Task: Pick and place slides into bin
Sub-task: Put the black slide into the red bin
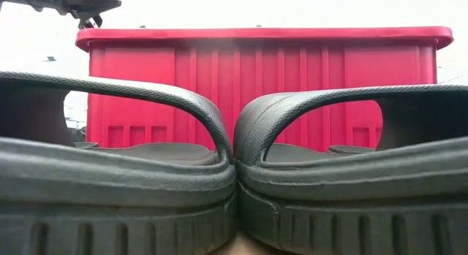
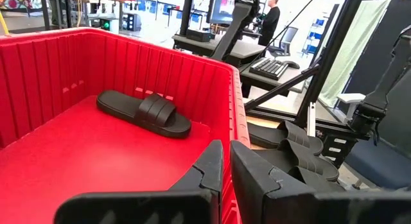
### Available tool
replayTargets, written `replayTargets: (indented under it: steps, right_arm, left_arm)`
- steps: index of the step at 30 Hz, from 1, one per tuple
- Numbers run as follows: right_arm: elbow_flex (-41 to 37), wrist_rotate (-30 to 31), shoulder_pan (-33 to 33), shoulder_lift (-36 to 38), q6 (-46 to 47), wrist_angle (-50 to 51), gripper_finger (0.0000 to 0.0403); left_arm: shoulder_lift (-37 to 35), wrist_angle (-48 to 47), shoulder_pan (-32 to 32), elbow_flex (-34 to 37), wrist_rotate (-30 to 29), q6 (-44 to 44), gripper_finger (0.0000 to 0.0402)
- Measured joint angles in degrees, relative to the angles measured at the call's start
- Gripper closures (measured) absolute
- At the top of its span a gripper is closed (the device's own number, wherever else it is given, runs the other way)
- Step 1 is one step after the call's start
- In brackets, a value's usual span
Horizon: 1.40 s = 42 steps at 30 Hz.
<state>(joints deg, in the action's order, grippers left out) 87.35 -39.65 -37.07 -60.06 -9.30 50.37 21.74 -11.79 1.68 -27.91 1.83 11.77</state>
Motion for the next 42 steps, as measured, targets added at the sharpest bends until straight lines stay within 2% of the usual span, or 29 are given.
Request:
replayTargets:
  steps: [5,12,18,25,29,32,34,38,42]
  right_arm:
    - [0.02,-7.27,2.43,2.19,1.89,-0.90,0.0400]
    - [0.02,-7.07,5.58,3.14,2.14,-2.23,0.0402]
    - [0.00,-6.75,5.72,2.87,2.29,-2.12,0.0402]
    - [0.00,-6.90,5.74,3.00,2.63,-2.03,0.0402]
    - [0.00,-6.90,5.74,3.01,1.91,-1.60,0.0402]
    - [0.00,-6.97,5.74,3.02,1.25,-0.85,0.0402]
    - [0.00,-7.09,6.23,3.00,1.77,0.31,0.0402]
    - [0.00,-5.05,7.83,3.45,6.76,2.82,0.0402]
    - [-0.04,0.30,14.90,5.74,8.52,4.86,0.0402]
  left_arm:
    - [0.00,2.05,-0.01,0.01,0.08,1.99,0.0376]
    - [0.10,13.87,0.00,-0.01,-1.39,17.86,0.0376]
    - [0.74,19.69,0.01,-0.03,-4.90,18.80,0.0376]
    - [1.85,22.92,0.01,-0.03,-1.85,26.17,0.0376]
    - [4.54,30.44,-0.32,-0.05,4.45,18.41,0.0377]
    - [8.32,31.46,-1.73,-3.98,5.15,10.30,0.0394]
    - [10.96,28.63,-3.42,-9.12,2.52,3.05,0.0398]
    - [15.22,18.21,-8.74,-21.48,-6.73,-11.65,0.0401]
    - [19.43,6.23,-13.47,-31.93,-16.72,-19.51,0.0401]
